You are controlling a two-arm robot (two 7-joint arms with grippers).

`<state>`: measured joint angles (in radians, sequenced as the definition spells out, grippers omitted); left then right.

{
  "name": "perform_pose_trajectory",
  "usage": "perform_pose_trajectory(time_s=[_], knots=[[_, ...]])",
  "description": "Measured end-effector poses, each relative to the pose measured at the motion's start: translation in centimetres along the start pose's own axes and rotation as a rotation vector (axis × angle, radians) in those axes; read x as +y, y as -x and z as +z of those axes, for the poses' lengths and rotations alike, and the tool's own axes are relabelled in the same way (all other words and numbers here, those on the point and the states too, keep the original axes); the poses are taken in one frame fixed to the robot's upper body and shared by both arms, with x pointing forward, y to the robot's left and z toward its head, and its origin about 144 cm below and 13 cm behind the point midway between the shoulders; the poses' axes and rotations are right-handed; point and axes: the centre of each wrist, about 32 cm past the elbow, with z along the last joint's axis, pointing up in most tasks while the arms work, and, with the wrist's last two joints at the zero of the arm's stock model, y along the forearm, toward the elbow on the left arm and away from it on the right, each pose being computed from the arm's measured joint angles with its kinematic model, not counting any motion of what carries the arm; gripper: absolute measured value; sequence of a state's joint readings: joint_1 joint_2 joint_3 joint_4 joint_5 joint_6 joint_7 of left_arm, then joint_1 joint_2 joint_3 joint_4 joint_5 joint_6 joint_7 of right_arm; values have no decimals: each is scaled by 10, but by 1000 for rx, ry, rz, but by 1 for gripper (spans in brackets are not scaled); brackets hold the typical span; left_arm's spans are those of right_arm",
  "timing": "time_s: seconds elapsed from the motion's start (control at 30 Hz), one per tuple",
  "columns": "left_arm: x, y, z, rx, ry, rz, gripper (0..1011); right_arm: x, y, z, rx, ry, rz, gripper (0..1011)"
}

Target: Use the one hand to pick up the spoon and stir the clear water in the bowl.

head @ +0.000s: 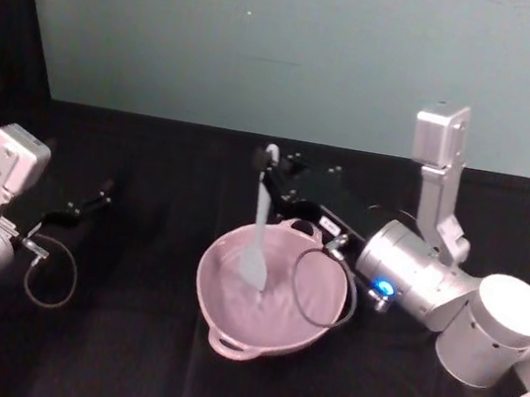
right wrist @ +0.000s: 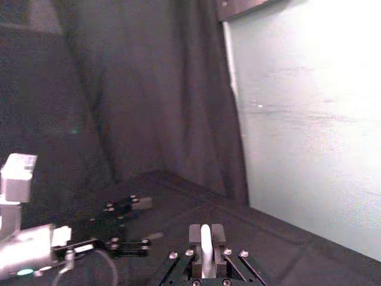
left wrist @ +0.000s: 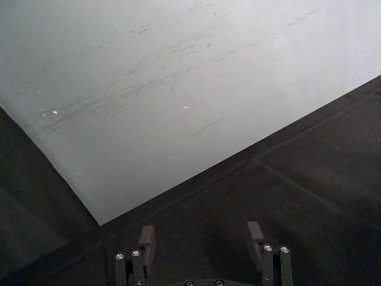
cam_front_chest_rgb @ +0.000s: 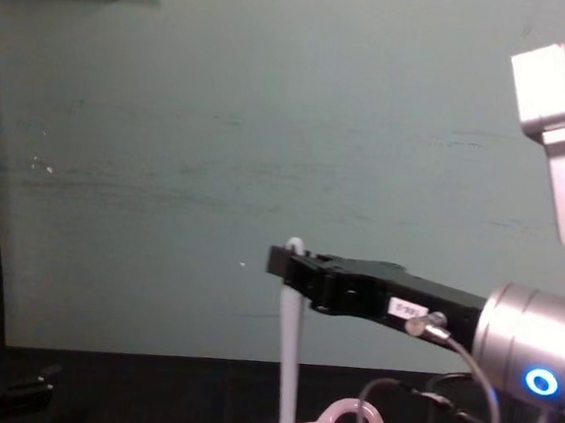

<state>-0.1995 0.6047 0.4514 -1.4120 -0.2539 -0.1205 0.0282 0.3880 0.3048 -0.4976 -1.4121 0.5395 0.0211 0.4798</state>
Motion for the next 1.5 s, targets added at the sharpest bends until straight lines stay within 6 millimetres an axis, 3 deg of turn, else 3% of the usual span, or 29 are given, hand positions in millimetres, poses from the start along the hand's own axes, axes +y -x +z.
perform_pose_trajectory(time_s=[0.4,0.77,1.17,1.5], knots=[[0,0,0,0,0,0,1005,-36,-15,8,-29,0,-100,116],[0,0,0,0,0,0,1005,-58,4,21,-85,45,-74,116],[0,0,0,0,0,0,1005,-37,28,13,-71,70,39,116],[0,0,0,0,0,0,1005,-10,31,15,-70,44,80,116]])
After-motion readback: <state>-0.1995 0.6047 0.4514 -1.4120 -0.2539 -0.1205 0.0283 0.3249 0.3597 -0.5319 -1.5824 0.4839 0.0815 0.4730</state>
